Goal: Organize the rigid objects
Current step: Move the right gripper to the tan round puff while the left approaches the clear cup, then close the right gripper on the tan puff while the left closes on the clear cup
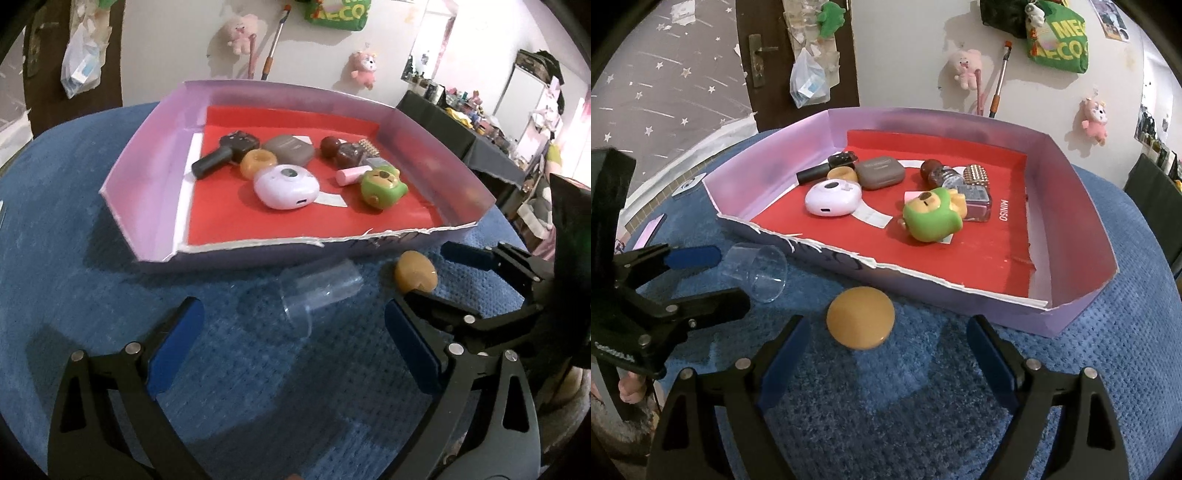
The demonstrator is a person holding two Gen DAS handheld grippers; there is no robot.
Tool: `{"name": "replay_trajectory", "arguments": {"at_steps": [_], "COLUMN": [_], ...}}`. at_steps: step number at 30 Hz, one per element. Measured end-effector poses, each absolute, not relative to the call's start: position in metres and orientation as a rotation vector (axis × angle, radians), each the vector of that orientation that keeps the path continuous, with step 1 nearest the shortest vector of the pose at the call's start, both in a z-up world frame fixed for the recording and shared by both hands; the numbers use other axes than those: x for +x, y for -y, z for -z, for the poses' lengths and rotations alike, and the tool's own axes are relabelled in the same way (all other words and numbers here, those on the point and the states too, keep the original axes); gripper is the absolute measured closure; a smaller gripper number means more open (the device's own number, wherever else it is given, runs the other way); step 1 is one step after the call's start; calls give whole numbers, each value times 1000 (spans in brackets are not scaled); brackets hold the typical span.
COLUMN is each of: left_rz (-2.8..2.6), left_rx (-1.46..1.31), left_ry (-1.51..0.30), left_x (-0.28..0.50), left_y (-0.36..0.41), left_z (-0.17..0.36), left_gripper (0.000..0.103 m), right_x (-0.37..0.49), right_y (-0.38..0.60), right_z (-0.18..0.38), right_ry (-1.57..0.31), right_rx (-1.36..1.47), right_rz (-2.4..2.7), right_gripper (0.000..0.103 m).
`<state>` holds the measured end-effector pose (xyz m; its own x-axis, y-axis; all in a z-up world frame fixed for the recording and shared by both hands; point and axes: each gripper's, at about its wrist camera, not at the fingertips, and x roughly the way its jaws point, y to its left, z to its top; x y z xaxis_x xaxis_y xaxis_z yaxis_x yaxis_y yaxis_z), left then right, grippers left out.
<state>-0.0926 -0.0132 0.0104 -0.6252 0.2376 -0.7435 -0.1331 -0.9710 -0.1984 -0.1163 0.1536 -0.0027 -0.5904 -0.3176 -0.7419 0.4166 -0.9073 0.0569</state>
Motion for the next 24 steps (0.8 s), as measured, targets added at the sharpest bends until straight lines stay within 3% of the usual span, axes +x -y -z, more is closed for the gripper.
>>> {"name": "replay_trajectory", "arguments": {"at_steps": [3,11,13,15,24], "left_rz": [-2630,-2623,-2620,-2625,-2612], "left_rx": [-1263,-1273,-1278,-1278,-1271], "left_ry": [179,191,178,161,173], "left_x": [-98,-107,-108,-108,-107], "left_y": [9,6,4,3,4], "left_z": [-8,-7,-6,-6,-6], "left_gripper": [18,23,34,35,57], "right_x": [-118,-119,-120,-120,-119], "right_y": [-151,-149,-148,-147,-145], "right_z": [4,6,7,7,5], "right_ry": [-181,-185,-191,-196,-153], "right_rx": [1130,1136,1134,1132,1120], "right_rz": [2475,2476,2472,2471,2435], "right_gripper": [21,33,35,38,63]}}
